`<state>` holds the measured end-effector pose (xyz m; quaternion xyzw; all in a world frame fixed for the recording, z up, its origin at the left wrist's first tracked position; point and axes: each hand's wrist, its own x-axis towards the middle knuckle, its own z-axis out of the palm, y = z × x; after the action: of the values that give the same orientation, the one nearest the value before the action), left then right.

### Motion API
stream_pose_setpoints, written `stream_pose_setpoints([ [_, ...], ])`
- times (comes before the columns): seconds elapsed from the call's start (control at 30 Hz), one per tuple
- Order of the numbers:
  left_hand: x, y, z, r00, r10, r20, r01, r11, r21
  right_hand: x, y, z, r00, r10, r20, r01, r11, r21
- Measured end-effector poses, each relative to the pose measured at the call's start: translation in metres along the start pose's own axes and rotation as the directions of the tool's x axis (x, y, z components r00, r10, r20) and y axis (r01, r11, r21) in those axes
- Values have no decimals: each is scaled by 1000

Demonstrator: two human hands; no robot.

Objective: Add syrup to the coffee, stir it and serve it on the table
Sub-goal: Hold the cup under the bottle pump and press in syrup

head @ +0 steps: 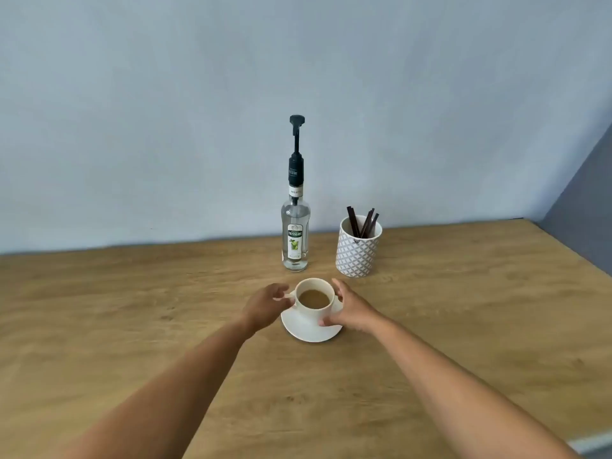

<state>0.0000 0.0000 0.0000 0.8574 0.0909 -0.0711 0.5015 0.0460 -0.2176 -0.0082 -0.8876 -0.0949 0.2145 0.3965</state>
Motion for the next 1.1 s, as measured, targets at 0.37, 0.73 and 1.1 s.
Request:
stream_pose_setpoints([
  [0.37, 14, -21, 20, 992, -84, -89, 69, 983, -168, 19, 15, 17, 998, -46, -36, 51, 986, 160],
  [0.73, 18, -25, 22, 987, -132, -94, 95, 942, -323, 25, 14, 10, 992, -122, -8, 121, 974, 193],
  [1.1, 16, 37, -19, 995, 18, -96, -71, 811, -581, 34, -52, -53, 941, -339, -25, 336, 918, 212],
])
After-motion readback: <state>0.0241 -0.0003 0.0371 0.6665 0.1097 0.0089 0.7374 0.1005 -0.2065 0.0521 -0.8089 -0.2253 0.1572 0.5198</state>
